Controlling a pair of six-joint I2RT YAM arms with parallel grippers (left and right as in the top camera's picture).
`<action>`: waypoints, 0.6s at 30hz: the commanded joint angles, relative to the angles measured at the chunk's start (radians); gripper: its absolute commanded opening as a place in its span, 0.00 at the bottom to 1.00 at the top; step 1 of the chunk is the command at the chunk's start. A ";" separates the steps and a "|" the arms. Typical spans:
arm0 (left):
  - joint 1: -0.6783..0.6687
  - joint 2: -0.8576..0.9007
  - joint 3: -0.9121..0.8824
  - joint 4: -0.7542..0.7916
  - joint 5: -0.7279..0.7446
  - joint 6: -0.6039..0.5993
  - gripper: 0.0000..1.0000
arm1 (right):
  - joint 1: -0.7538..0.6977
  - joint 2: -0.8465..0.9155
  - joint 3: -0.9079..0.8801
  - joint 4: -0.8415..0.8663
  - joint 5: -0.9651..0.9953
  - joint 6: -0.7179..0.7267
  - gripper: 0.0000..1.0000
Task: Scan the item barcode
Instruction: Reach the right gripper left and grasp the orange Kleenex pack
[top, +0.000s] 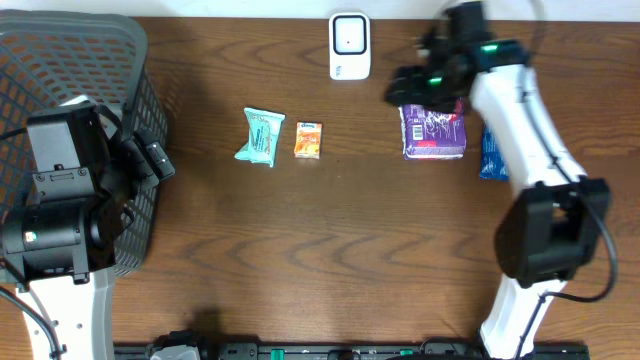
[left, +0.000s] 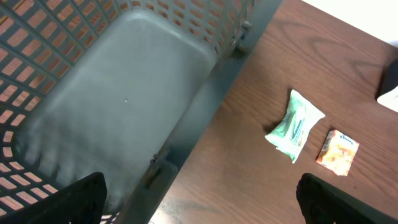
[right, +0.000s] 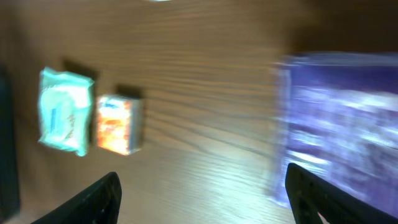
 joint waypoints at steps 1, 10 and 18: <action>0.004 0.001 0.019 -0.003 -0.009 -0.005 0.98 | 0.110 0.045 -0.002 0.054 -0.010 0.056 0.79; 0.004 0.001 0.019 -0.003 -0.009 -0.005 0.98 | 0.283 0.204 -0.002 0.210 0.029 0.252 0.68; 0.004 0.001 0.019 -0.003 -0.009 -0.005 0.98 | 0.347 0.301 -0.002 0.230 0.130 0.291 0.52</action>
